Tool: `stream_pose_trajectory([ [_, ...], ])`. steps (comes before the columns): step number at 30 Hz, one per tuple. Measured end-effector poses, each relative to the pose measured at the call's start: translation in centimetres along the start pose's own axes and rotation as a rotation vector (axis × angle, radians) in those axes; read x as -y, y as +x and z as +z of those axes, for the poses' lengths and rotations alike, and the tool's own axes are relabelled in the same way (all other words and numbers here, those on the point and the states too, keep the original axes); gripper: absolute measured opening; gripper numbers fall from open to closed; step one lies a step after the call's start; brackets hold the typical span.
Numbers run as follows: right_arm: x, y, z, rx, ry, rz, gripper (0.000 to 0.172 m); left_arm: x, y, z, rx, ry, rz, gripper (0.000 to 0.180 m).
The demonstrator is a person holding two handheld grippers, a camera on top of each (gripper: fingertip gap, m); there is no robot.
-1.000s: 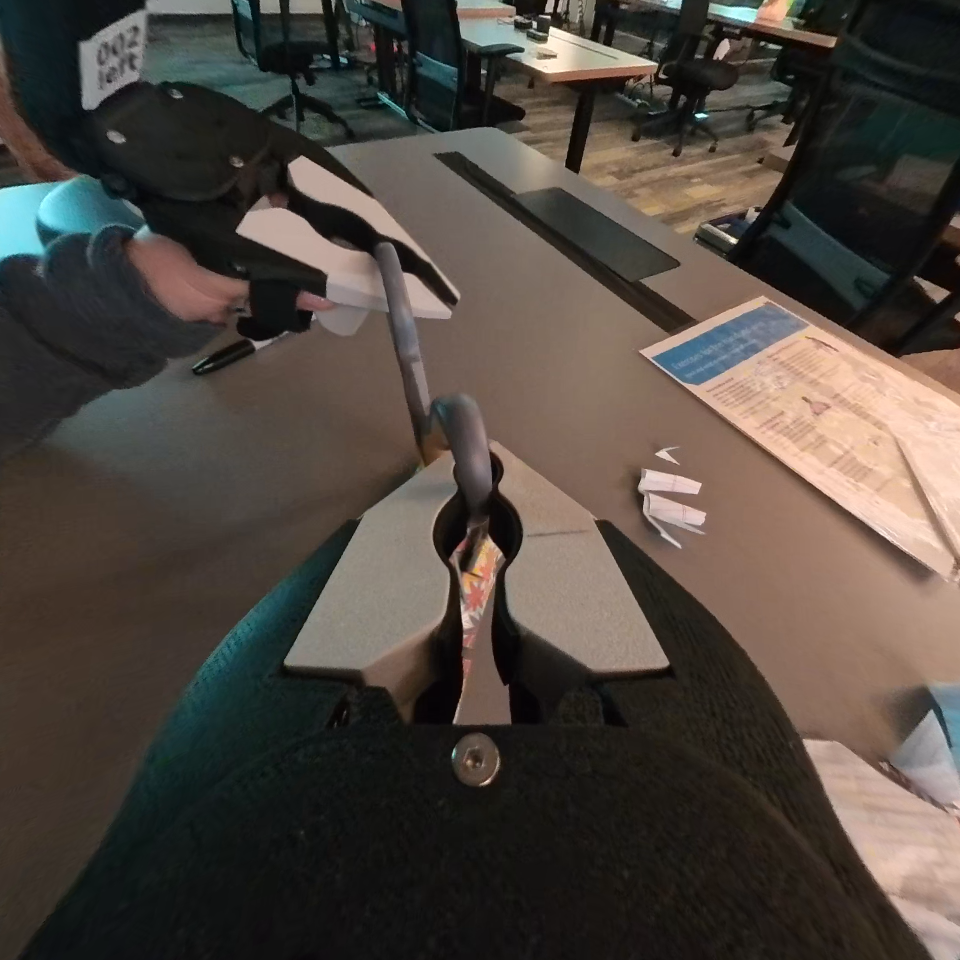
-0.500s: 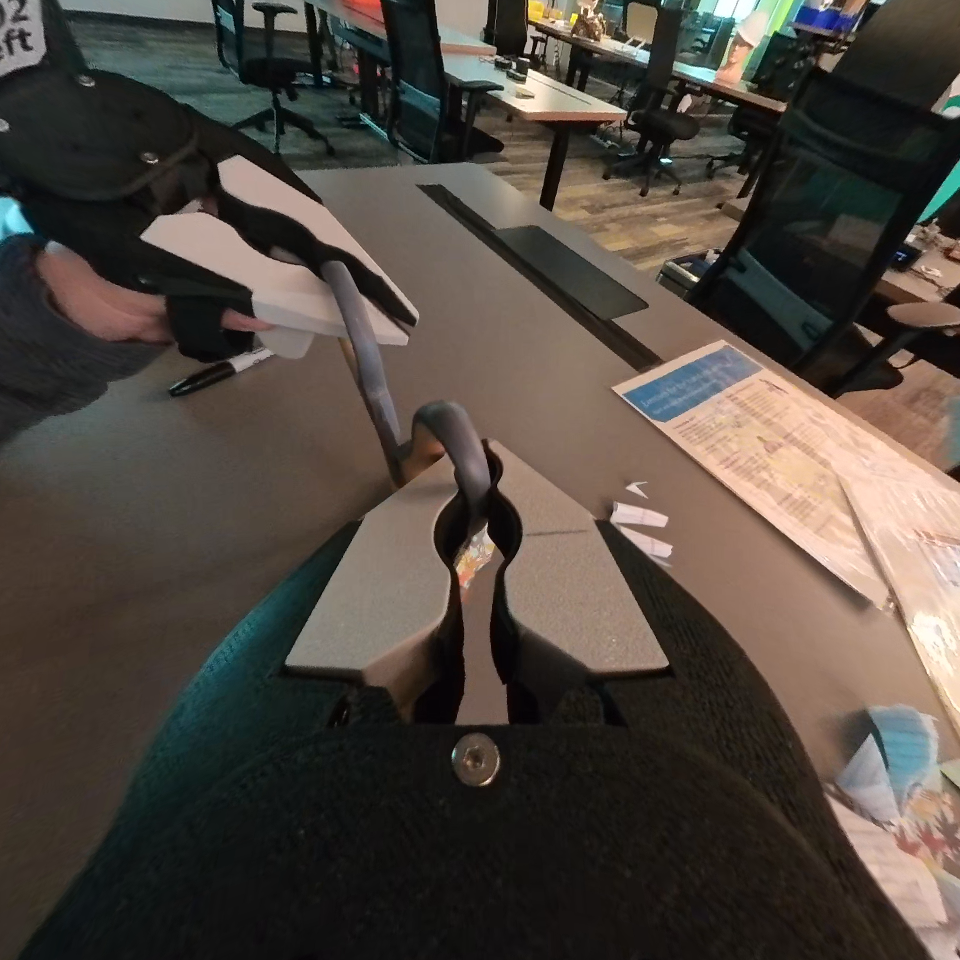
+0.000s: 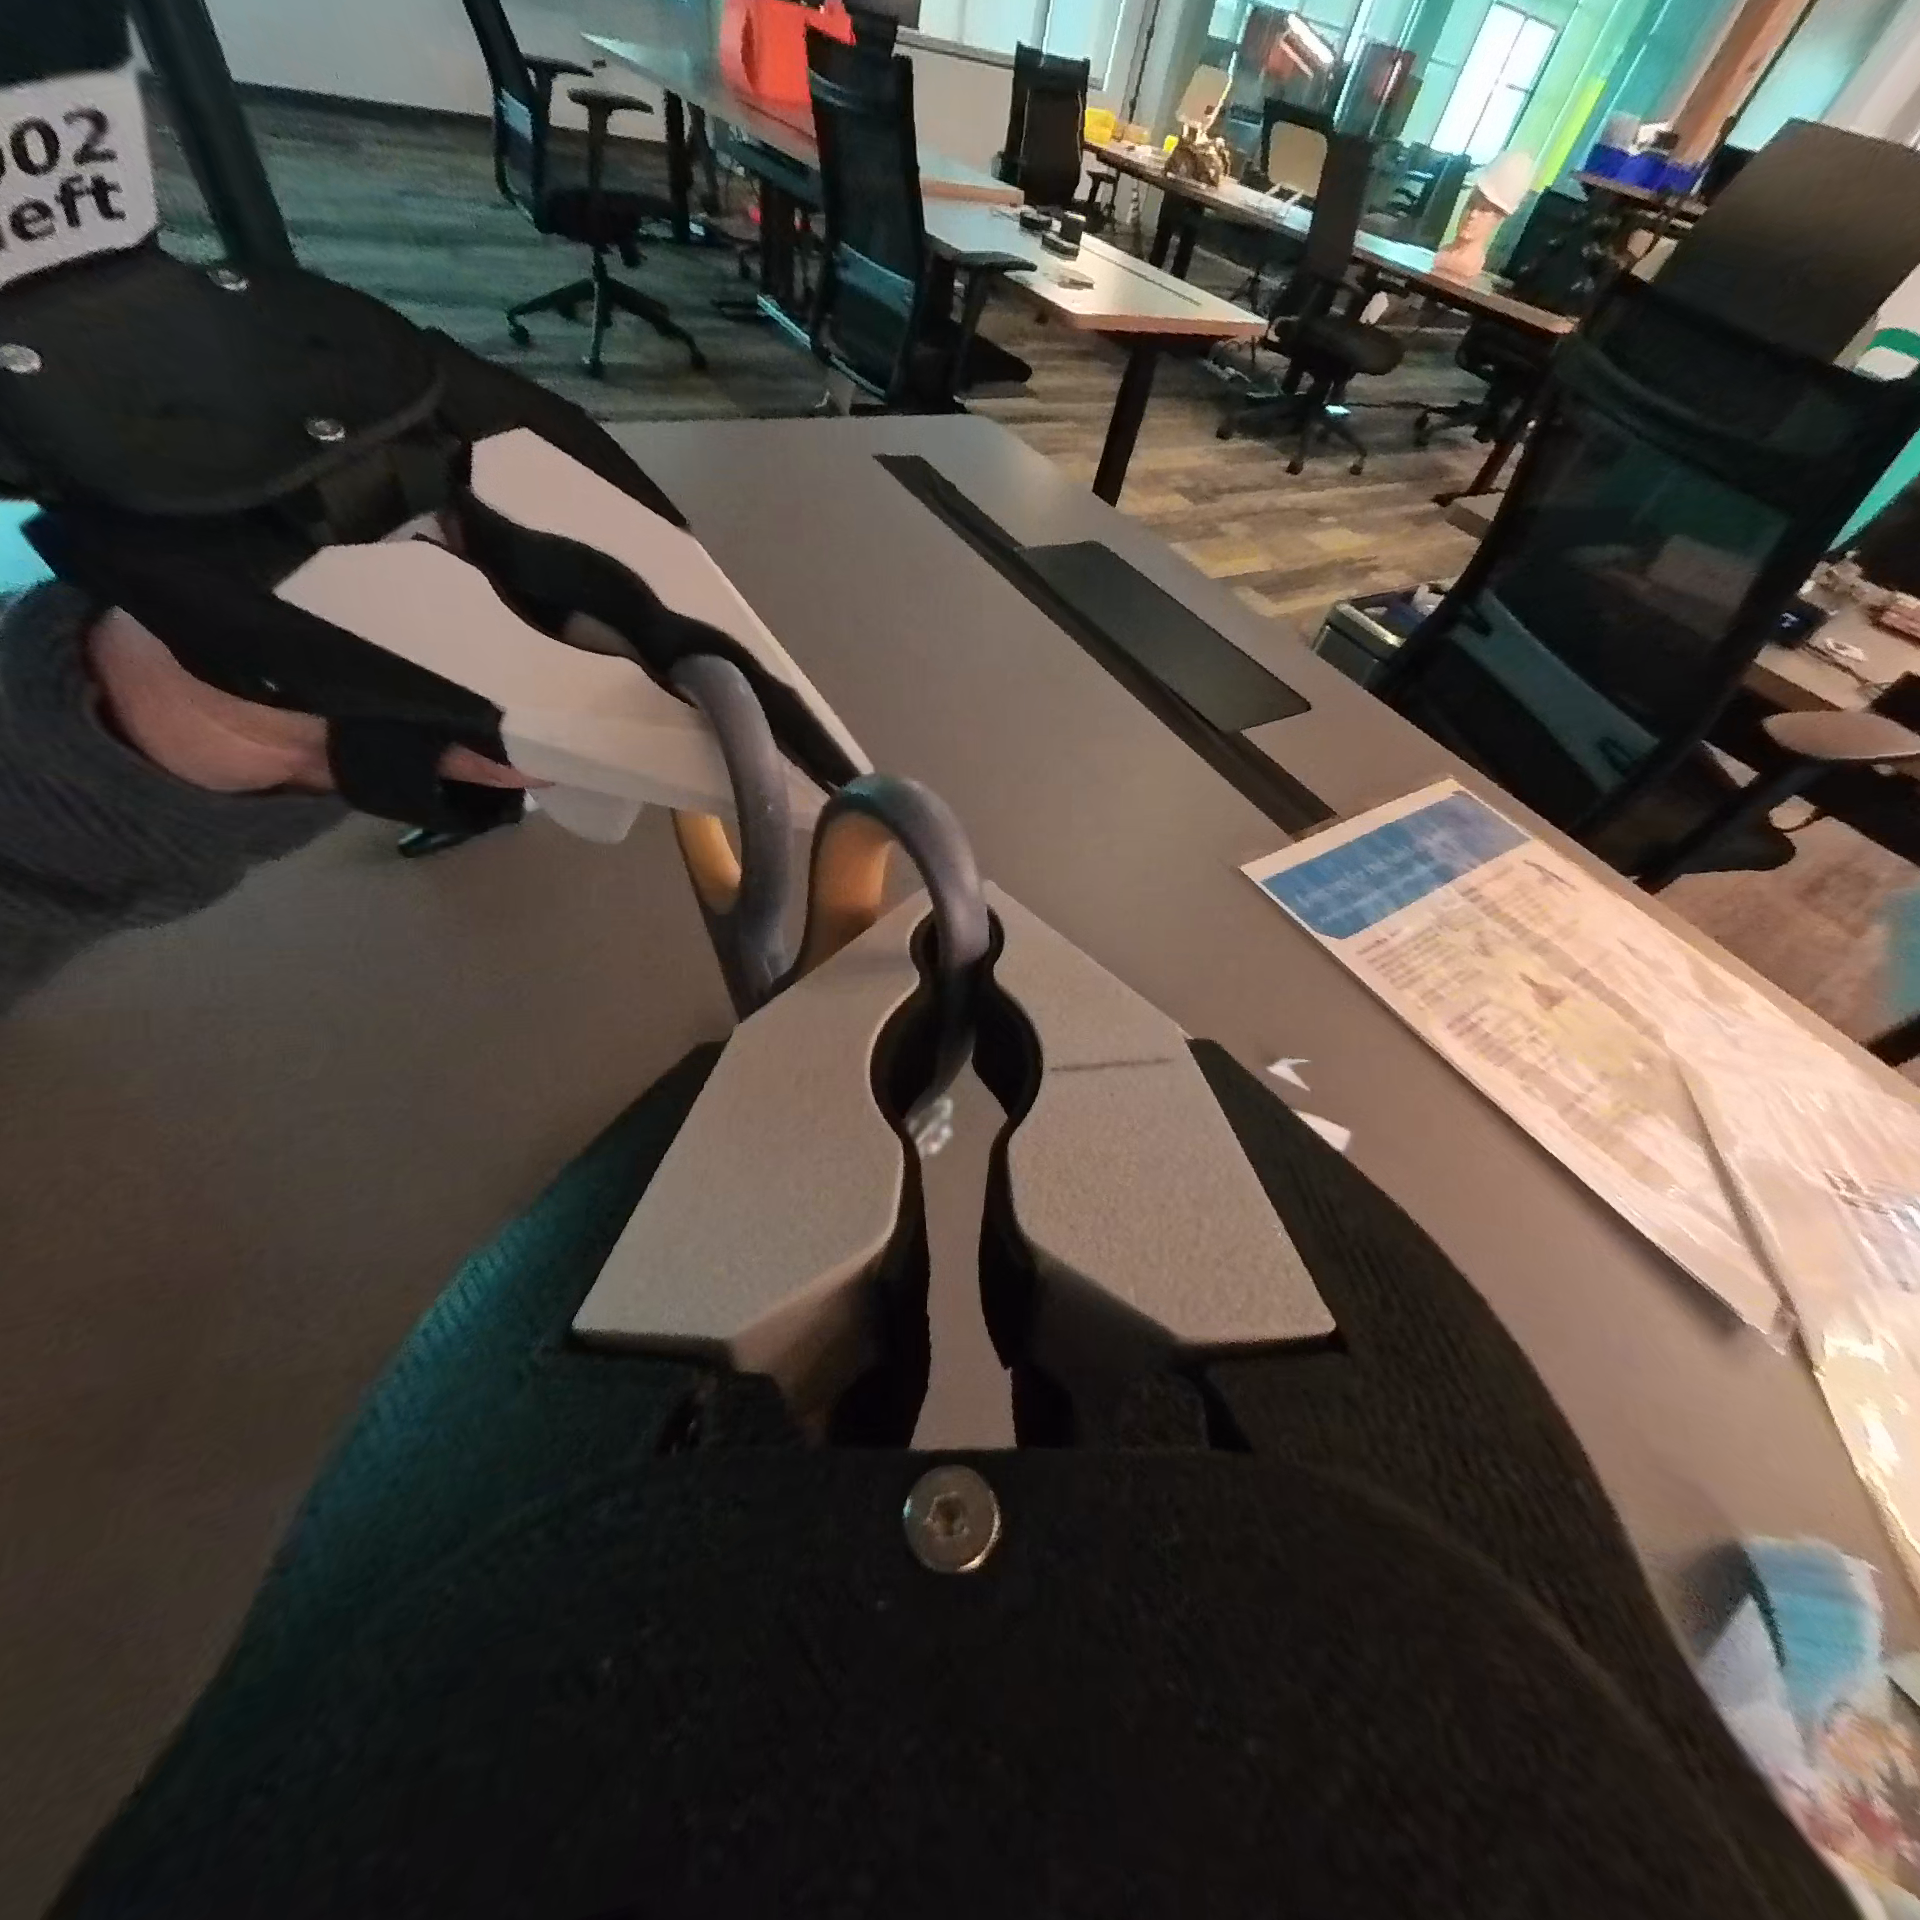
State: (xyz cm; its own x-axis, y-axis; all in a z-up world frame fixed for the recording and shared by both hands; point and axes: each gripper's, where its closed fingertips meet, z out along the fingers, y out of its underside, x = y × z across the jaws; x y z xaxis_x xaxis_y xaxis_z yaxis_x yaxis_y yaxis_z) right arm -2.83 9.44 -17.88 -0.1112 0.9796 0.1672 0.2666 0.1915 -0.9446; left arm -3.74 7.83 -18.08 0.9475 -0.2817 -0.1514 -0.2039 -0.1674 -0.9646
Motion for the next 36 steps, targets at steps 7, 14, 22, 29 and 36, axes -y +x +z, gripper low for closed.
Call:
stream_pose_trajectory([
  [7,0.7,-0.5,0.2,-0.019,0.058,0.01,0.0,1.3,0.1,-0.3,0.065,0.042,0.049,0.0],
  [14,0.6,-0.6,0.6,-0.062,0.08,-0.008,0.0,1.5,0.7,-0.1,0.117,0.042,0.105,0.0],
  [22,0.8,-0.2,-0.1,-0.052,0.066,-0.054,0.0,0.9,-0.2,-1.1,0.206,0.014,0.178,0.0],
  [29,0.6,1.8,-0.9,-0.059,0.062,-0.007,0.0,0.3,-1.9,-2.9,0.276,0.028,0.118,0.0],
  [36,0.6,4.3,2.2,-0.061,0.064,0.004,0.0,-1.2,-5.6,-3.1,0.423,0.019,0.104,0.0],
])
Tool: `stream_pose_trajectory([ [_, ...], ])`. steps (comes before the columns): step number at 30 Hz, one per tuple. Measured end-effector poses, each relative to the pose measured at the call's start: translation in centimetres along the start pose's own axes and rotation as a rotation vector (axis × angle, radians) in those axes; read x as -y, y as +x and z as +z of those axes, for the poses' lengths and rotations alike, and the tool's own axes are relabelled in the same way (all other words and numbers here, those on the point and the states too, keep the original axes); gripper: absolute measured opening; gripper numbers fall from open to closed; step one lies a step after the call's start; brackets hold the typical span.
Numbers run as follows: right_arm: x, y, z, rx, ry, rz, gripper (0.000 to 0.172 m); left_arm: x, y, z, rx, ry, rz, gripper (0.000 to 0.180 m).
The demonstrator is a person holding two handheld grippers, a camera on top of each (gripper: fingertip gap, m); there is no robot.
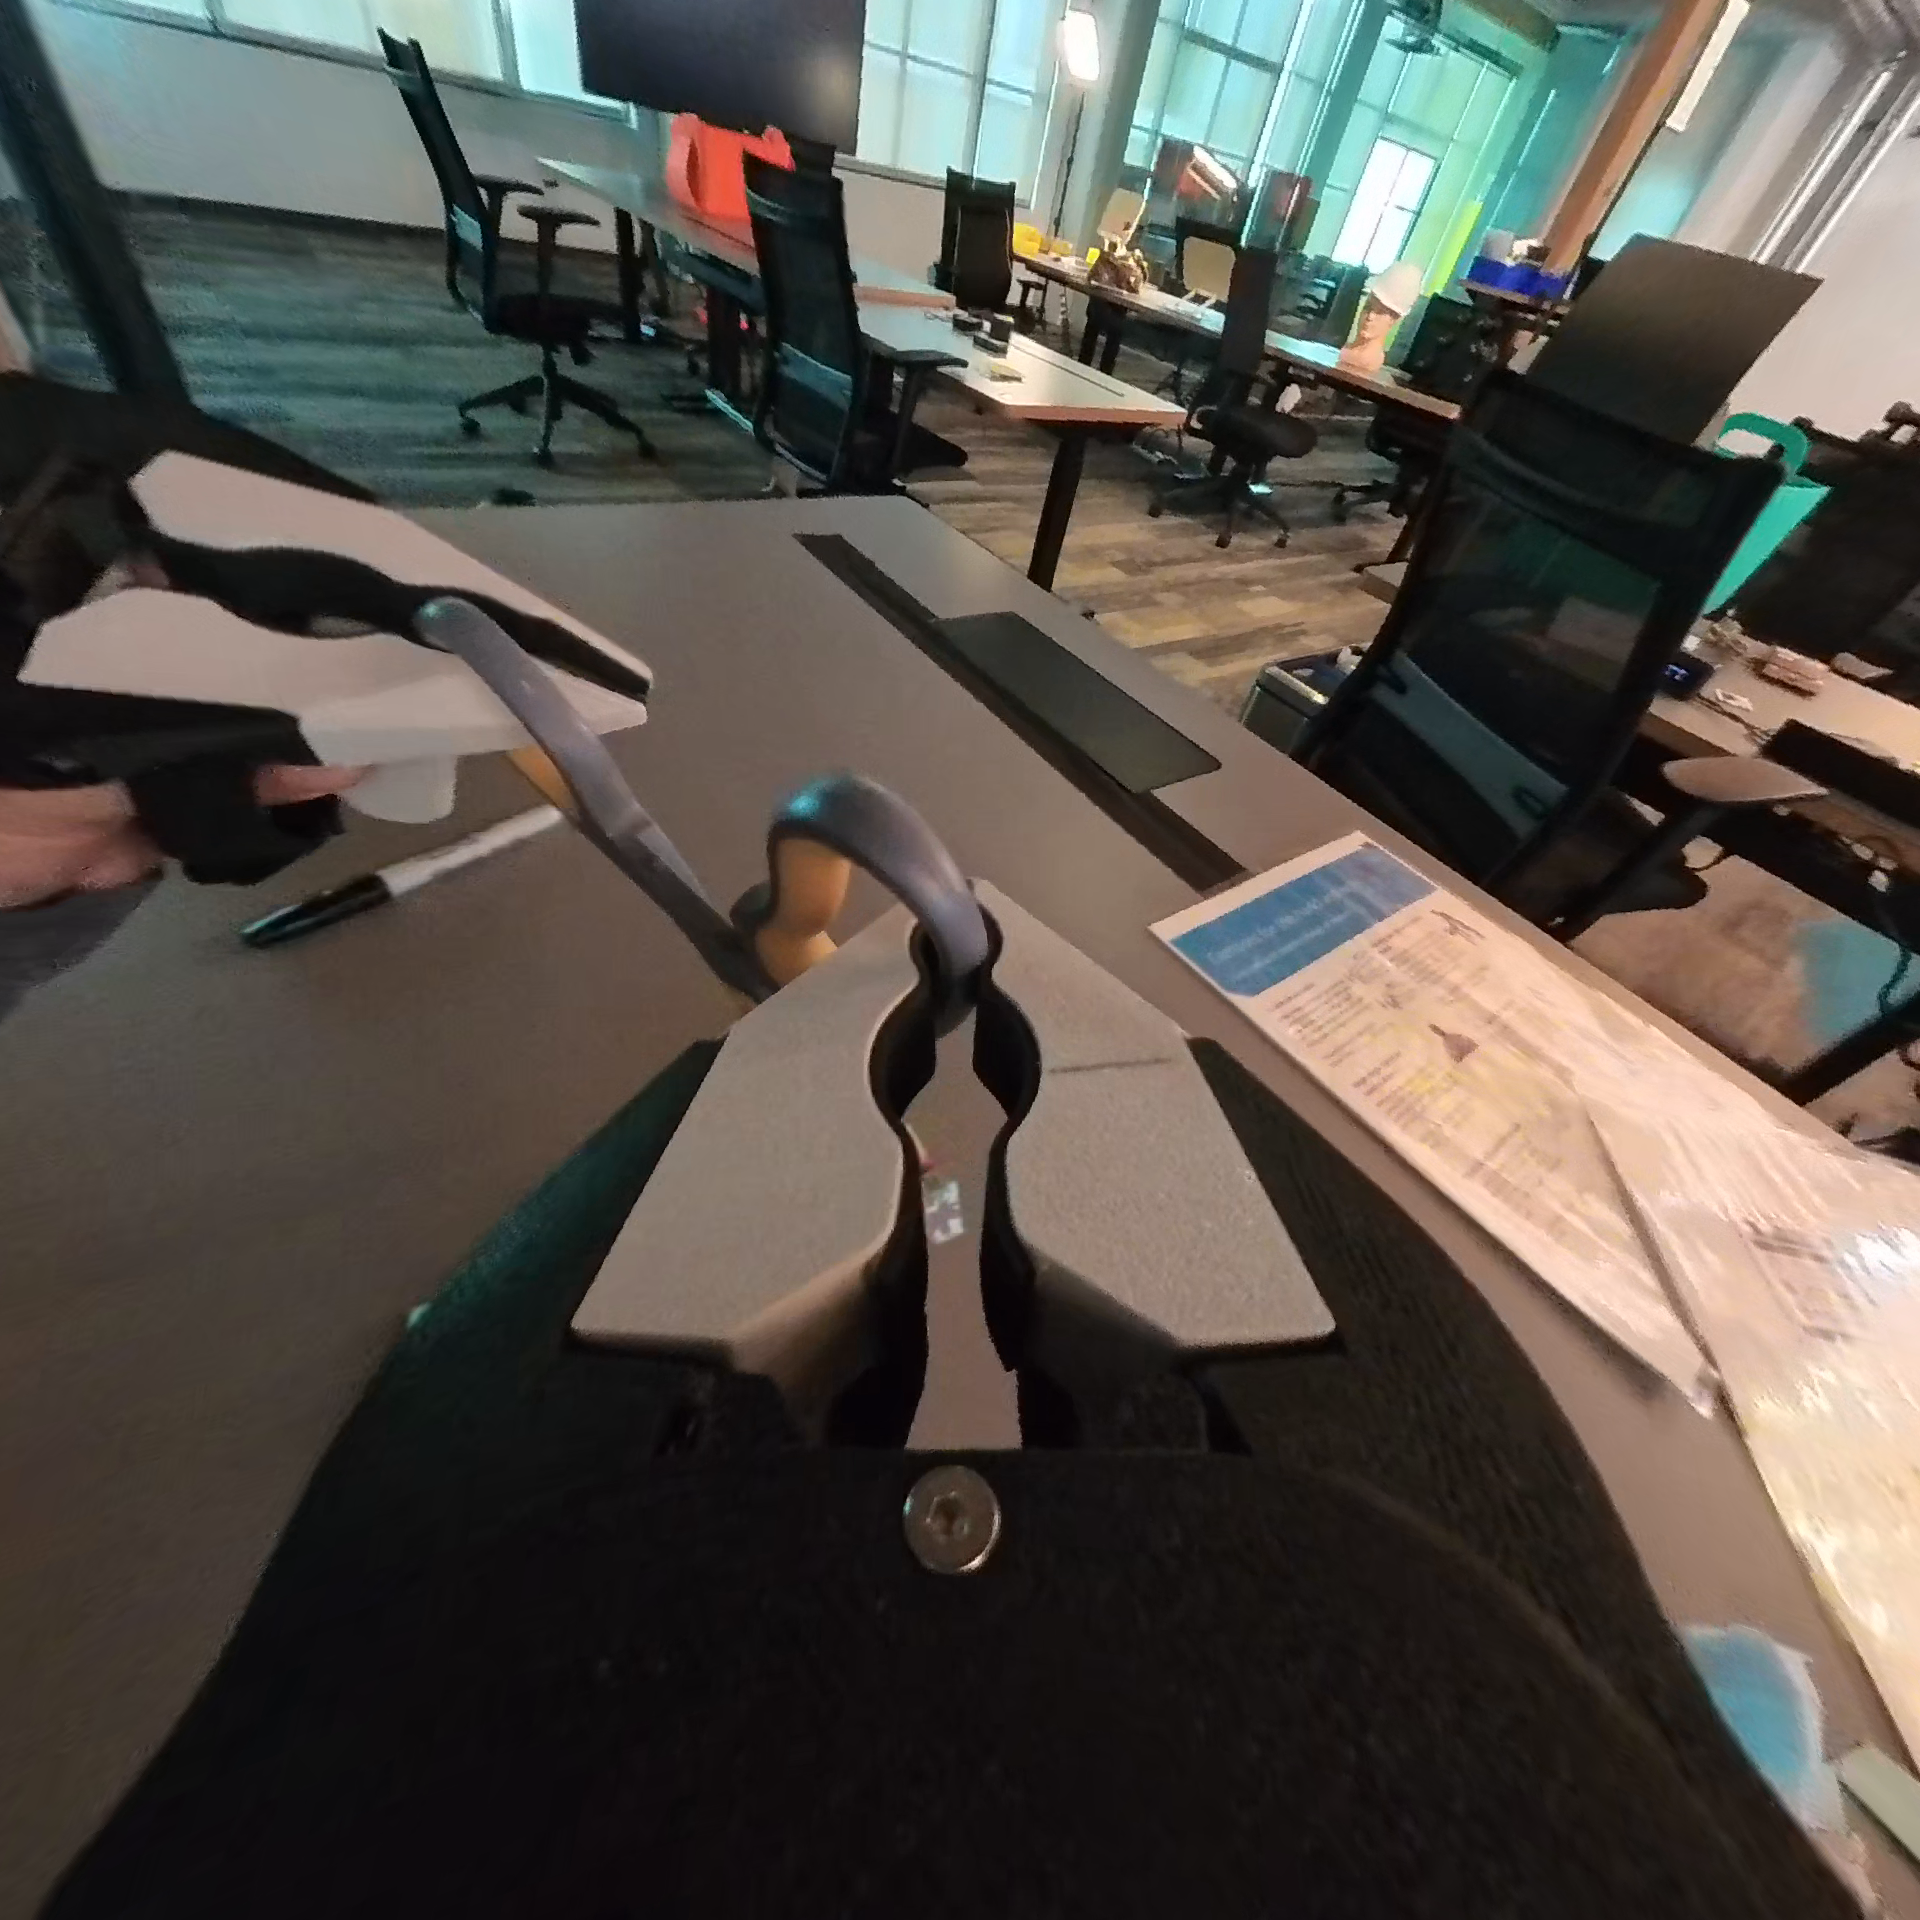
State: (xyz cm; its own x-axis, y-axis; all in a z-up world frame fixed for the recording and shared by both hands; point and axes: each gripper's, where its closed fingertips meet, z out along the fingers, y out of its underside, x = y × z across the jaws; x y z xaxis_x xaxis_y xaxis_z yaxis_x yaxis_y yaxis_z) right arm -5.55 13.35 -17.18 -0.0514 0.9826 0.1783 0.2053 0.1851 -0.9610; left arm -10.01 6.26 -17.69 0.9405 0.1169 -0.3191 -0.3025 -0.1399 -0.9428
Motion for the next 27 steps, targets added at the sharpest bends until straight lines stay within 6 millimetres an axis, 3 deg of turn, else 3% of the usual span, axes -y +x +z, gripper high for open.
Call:
stream_pose_trajectory([
  [4,-1.3,0.8,2.1,-0.005,-0.027,0.038,0.0,-1.8,-1.2,0.7,0.055,-0.055,0.005,0.0],
  [9,-2.0,0.8,2.7,-0.004,-0.045,0.051,0.0,-3.0,-1.2,1.2,0.022,-0.071,-0.077,0.0],
  [17,-1.4,0.2,2.5,0.002,-0.031,0.048,0.0,-2.3,-0.4,1.9,0.004,-0.045,-0.086,0.0],
  [27,1.2,-2.2,2.1,0.046,0.036,0.017,0.0,0.3,1.2,2.4,-0.033,0.02,-0.067,0.0],
])
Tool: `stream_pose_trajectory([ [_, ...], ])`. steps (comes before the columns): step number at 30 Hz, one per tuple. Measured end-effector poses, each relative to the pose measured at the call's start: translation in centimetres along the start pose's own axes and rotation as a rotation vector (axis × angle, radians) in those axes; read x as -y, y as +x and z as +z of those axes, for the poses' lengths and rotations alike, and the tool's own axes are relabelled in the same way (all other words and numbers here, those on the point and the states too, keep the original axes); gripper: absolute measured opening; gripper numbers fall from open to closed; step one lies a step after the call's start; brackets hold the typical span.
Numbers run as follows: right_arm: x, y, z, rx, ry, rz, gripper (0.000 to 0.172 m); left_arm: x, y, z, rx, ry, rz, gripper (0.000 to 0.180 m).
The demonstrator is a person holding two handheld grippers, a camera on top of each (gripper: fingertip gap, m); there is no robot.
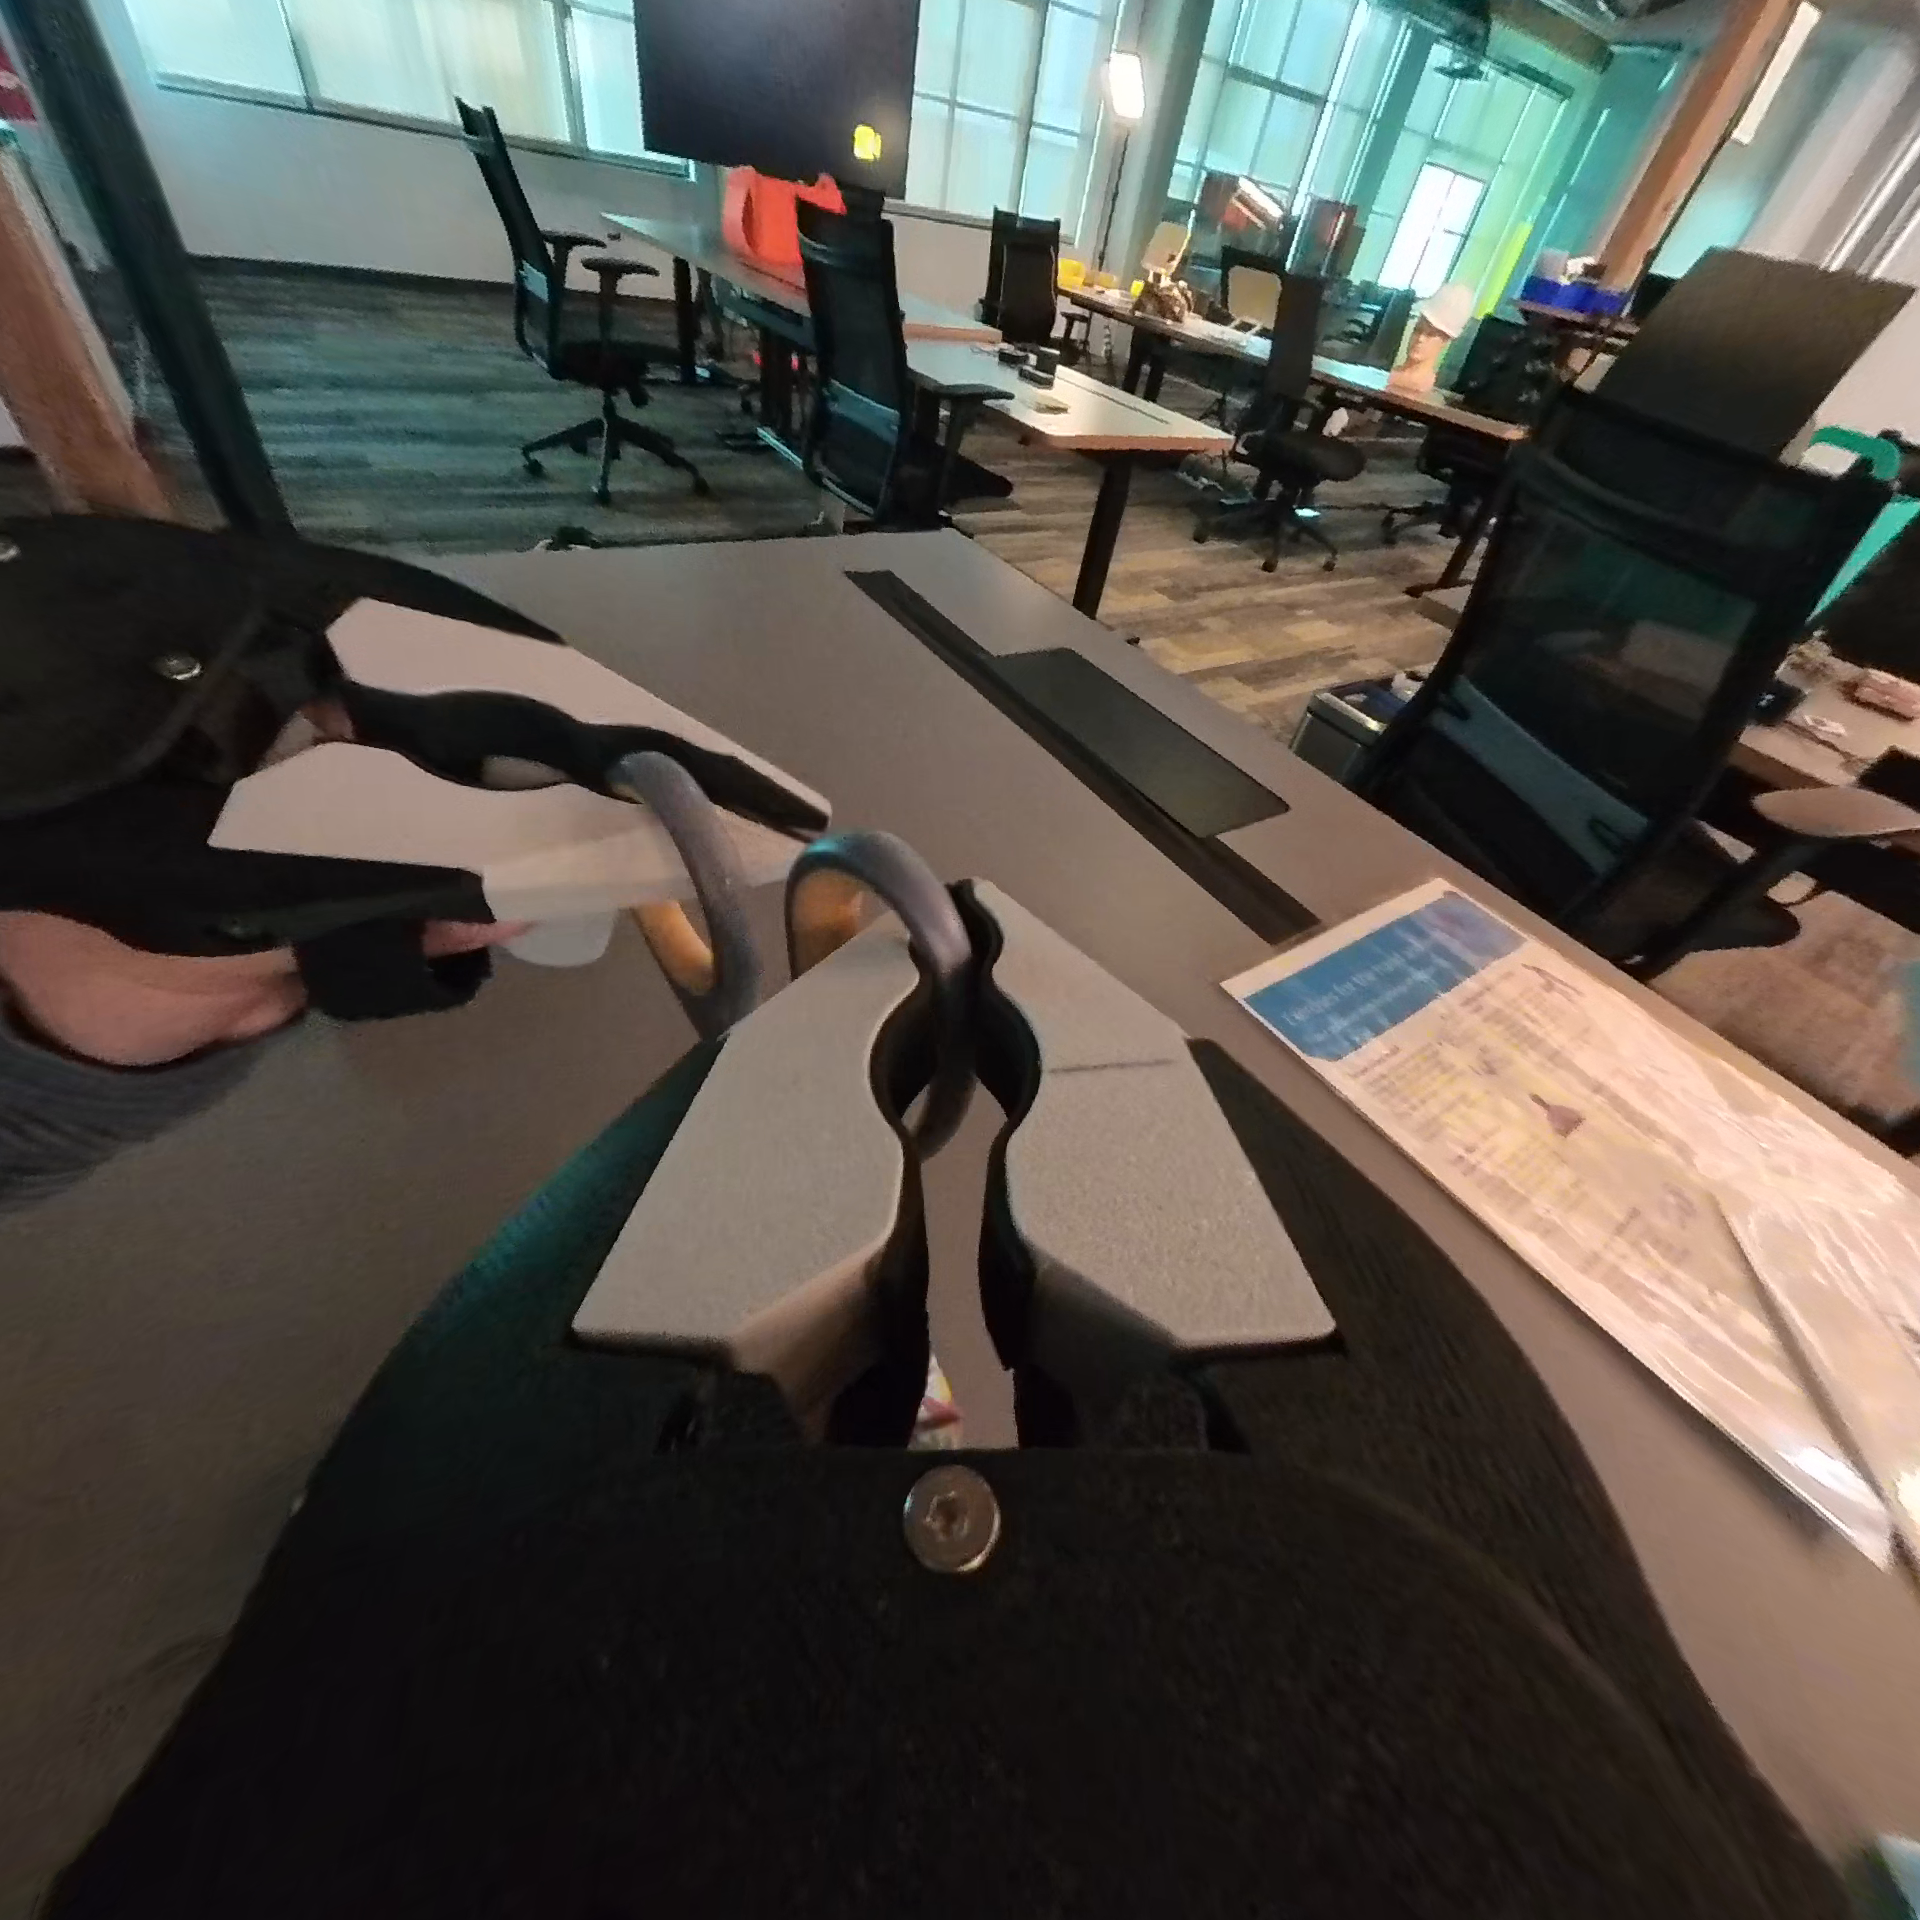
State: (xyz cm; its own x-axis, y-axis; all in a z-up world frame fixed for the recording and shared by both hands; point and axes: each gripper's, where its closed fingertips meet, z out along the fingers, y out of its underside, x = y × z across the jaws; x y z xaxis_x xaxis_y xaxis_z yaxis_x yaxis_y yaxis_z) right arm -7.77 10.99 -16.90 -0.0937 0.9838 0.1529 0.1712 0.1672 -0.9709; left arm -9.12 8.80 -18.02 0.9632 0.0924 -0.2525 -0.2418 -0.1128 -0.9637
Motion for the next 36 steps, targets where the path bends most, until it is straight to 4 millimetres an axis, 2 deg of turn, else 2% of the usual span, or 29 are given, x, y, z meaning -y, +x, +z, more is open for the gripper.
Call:
stream_pose_trajectory([
  [4,0.7,-0.1,-0.5,0.005,0.031,0.016,0.0,1.1,0.3,-0.4,-0.007,0.028,-0.001,0.0],
  [8,0.9,-0.5,-0.6,-0.019,0.035,-0.017,0.0,1.8,1.6,-0.3,-0.03,0.044,0.003,0.0],
  [13,1.3,-0.3,-0.8,-0.06,0.072,0.012,0.0,2.5,1.6,-0.3,-0.01,0.074,-0.029,0.0],
  [20,1.8,-1.1,-0.7,-0.104,0.094,-0.013,0.0,2.4,0.8,-0.3,0.066,0.078,-0.024,0.0],
  [25,1.5,-1.5,-1.2,-0.082,0.089,-0.066,0.0,2.3,1.4,-0.6,0.024,0.09,0.044,0.0],
  [28,1.5,-0.9,-2.1,-0.117,0.095,-0.096,0.0,2.4,1.4,-1.0,0.033,0.104,0.077,0.0],
  [32,1.1,-0.1,-2.8,-0.094,0.107,-0.05,0.0,2.7,1.6,-1.7,0.041,0.104,0.098,0.0],
  [36,0.8,1.5,-3.6,-0.121,0.104,-0.042,0.0,3.1,1.4,-2.7,0.076,0.112,0.132,0.0],
])
